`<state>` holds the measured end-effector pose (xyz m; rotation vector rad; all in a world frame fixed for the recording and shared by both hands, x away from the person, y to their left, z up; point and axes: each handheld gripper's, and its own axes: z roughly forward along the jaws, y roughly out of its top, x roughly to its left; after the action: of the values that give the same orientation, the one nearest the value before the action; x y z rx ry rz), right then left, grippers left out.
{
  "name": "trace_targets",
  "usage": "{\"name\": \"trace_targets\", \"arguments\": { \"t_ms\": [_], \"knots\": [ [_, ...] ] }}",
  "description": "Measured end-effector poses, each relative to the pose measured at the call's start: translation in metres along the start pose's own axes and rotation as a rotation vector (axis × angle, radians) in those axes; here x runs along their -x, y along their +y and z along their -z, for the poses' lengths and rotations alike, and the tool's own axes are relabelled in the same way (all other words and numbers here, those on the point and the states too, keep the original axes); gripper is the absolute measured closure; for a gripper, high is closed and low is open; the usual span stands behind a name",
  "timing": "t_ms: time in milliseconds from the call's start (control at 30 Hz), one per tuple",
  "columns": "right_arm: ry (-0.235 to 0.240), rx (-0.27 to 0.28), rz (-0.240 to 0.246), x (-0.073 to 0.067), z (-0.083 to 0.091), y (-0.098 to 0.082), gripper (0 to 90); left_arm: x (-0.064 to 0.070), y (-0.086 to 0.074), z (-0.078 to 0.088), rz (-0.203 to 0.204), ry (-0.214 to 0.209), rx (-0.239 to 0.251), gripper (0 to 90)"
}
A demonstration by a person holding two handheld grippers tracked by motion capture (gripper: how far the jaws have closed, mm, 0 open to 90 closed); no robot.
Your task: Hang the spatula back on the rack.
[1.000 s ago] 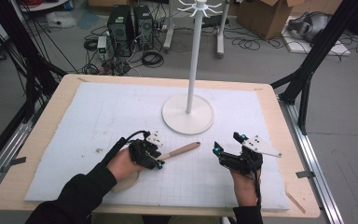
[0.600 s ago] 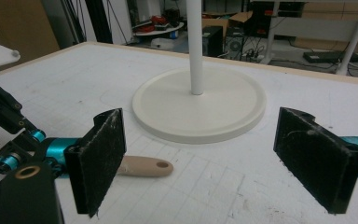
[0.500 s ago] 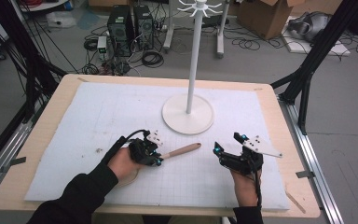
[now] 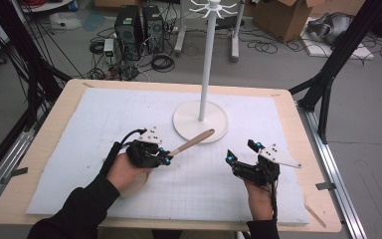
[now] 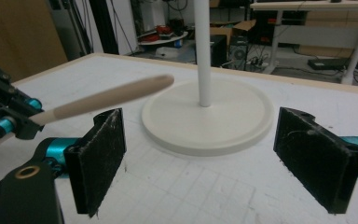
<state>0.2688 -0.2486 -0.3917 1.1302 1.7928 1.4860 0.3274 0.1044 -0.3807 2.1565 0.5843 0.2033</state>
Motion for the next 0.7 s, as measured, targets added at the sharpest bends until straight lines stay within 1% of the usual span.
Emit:
{"name": "trace_targets", "arguments": {
  "t_ms": [33,67,100,133,167,200,233,300,333,400,433,467,500,533,600,667,700],
  "knots": [
    [0.006,0.002,0.000,-0.002,-0.001,0.002,15.5,0.000,0.000,0.000,0.000,0.000,0.000,78.1],
    [0.011,0.003,0.000,-0.004,-0.003,0.003,14.9,0.000,0.000,0.007,0.018,0.011,0.058,78.1],
    [0.019,0.004,-0.001,-0.006,-0.004,0.005,14.7,0.000,0.000,0.007,0.018,0.011,0.058,78.1],
    [0.030,0.009,0.002,-0.009,-0.006,0.007,14.7,0.001,0.001,0.012,0.016,0.020,0.100,78.1],
    [0.043,0.015,0.010,-0.011,-0.007,0.009,14.7,0.001,0.001,0.012,0.016,0.020,0.100,78.1],
    [0.043,0.015,0.010,-0.011,-0.007,0.009,14.7,0.002,0.000,0.014,0.017,0.028,0.120,78.1],
    [0.057,0.011,0.025,-0.018,-0.011,0.014,14.6,0.002,0.000,0.016,0.015,0.030,0.140,78.1],
    [0.069,0.012,0.032,-0.023,-0.015,0.019,14.6,0.004,-0.001,0.018,0.009,0.046,0.170,78.1],
    [0.084,0.013,0.036,-0.026,-0.018,0.021,14.6,0.004,-0.001,0.019,0.007,0.052,0.189,78.1],
    [0.105,0.019,0.043,-0.032,-0.023,0.026,14.7,0.006,-0.003,0.022,0.016,0.061,0.243,78.1],
    [0.121,0.020,0.046,-0.036,-0.025,0.029,14.7,0.008,-0.003,0.024,0.013,0.071,0.283,78.1],
    [0.121,0.020,0.046,-0.036,-0.025,0.029,14.7,0.008,-0.003,0.024,0.013,0.071,0.283,78.1],
    [0.151,0.031,0.058,-0.042,-0.031,0.035,15.0,0.011,-0.003,0.026,-0.004,0.090,0.313,78.1],
    [0.161,0.034,0.062,-0.045,-0.033,0.038,15.4,0.011,-0.003,0.026,-0.004,0.090,0.313,78.0],
    [0.173,0.035,0.076,-0.052,-0.039,0.045,16.5,0.013,-0.001,0.027,-0.012,0.094,0.335,78.0],
    [0.193,0.033,0.072,-0.058,-0.045,0.051,18.9,0.016,-0.001,0.027,-0.018,0.096,0.348,78.0],
    [0.202,0.032,0.071,-0.060,-0.047,0.054,20.4,0.019,0.000,0.026,-0.029,0.104,0.357,78.0]
  ]
}}
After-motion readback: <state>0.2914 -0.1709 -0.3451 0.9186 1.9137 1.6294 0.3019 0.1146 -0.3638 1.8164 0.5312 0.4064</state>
